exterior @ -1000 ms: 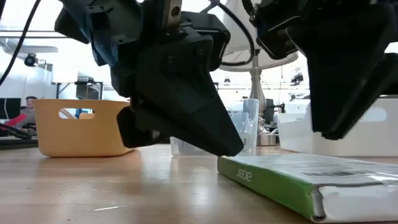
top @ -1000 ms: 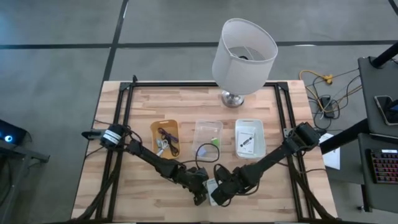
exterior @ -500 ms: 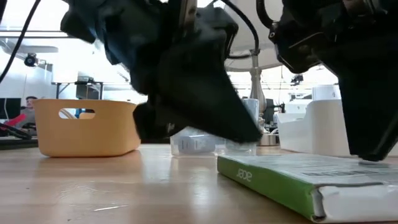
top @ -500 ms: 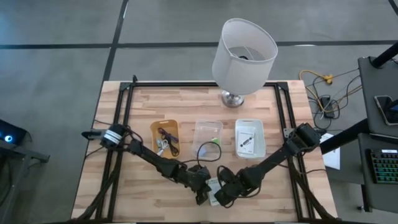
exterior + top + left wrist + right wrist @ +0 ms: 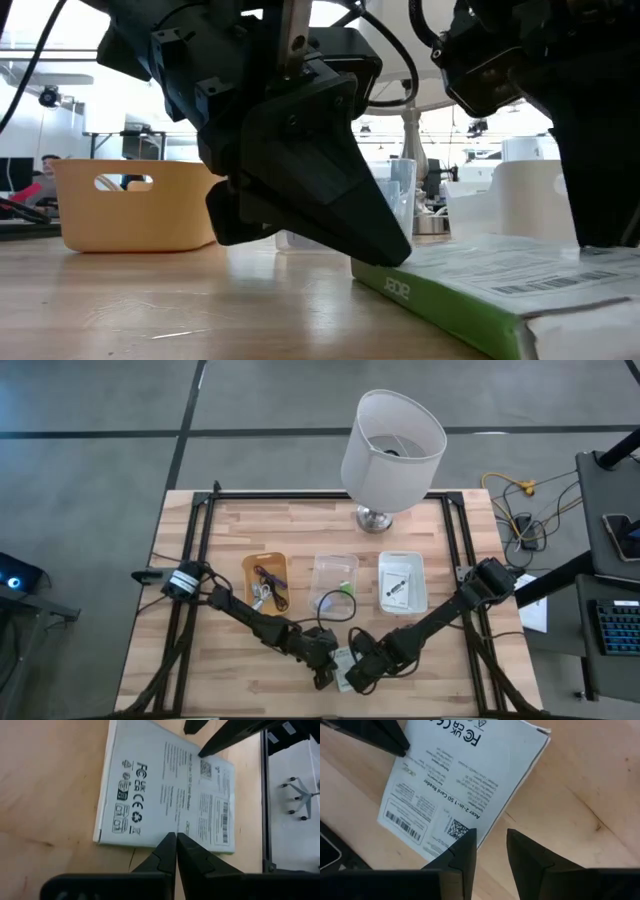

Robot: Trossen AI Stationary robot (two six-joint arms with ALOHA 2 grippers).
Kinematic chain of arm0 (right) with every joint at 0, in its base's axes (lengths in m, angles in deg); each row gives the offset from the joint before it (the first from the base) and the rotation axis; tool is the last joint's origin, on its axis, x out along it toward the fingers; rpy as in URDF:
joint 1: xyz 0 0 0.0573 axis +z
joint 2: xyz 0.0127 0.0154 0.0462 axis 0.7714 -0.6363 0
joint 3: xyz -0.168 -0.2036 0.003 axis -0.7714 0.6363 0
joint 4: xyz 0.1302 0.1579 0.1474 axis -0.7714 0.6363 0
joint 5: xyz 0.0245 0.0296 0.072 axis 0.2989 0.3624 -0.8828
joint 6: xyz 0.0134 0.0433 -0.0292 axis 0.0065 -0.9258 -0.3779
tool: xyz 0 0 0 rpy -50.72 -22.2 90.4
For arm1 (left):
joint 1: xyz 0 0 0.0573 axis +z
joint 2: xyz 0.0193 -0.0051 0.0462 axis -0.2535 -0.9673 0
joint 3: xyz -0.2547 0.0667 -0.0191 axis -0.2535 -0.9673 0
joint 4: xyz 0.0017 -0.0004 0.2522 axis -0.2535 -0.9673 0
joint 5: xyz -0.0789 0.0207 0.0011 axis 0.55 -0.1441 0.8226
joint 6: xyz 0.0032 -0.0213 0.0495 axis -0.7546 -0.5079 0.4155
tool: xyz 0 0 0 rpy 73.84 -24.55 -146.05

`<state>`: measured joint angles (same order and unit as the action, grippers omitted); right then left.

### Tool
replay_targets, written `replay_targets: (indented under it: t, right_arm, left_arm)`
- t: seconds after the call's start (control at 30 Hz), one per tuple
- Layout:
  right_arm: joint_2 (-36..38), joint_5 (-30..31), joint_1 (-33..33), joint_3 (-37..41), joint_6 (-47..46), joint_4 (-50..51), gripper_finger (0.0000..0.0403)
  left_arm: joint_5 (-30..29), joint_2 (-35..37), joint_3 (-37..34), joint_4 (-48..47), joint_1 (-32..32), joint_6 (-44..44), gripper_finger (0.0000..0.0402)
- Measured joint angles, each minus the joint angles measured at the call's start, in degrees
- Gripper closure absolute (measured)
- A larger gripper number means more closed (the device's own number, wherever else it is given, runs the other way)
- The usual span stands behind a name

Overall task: Pick and place items into bin
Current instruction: Put the white card reader box into the white bin

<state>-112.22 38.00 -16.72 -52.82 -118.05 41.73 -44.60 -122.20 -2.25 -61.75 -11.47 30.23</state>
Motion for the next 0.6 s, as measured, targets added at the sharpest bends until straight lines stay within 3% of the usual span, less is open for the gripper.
replay_targets:
  t: [0.6]
  right_arm:
    - [1.8,0.4,-1.6,-0.2,2.9,-8.2,0.0256]
  left_arm:
    - [0.4,-0.1,-1.2,-1.5,-1.6,-1.7,0.0401]
